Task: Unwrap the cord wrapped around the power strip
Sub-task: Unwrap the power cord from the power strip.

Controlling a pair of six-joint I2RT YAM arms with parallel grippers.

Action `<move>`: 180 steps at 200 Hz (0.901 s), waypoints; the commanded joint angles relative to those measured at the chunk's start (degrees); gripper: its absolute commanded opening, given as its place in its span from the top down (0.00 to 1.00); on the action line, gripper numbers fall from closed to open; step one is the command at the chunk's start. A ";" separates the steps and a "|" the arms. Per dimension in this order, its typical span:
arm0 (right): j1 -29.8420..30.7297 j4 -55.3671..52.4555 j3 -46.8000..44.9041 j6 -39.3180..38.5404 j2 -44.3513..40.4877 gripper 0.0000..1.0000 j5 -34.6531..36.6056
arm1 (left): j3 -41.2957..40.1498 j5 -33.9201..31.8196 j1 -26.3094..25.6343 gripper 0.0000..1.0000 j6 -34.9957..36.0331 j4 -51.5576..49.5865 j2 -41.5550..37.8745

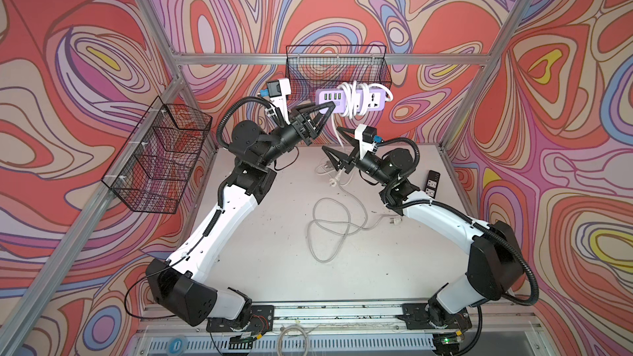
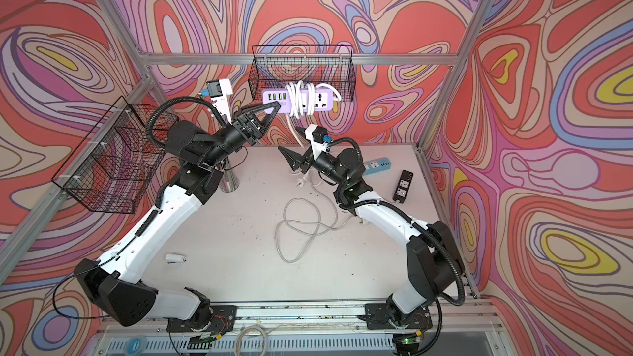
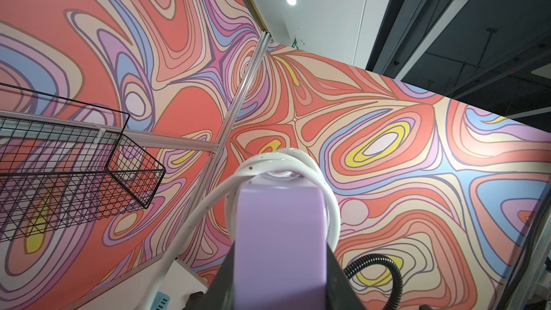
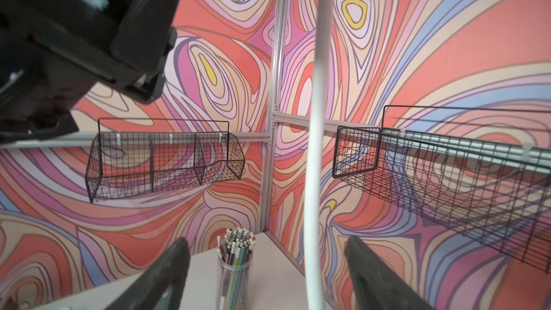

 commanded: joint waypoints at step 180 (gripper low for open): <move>-14.46 -31.74 27.69 -4.23 -2.80 1.00 -0.94 | -24.03 -7.11 0.77 1.00 0.61 8.35 -12.81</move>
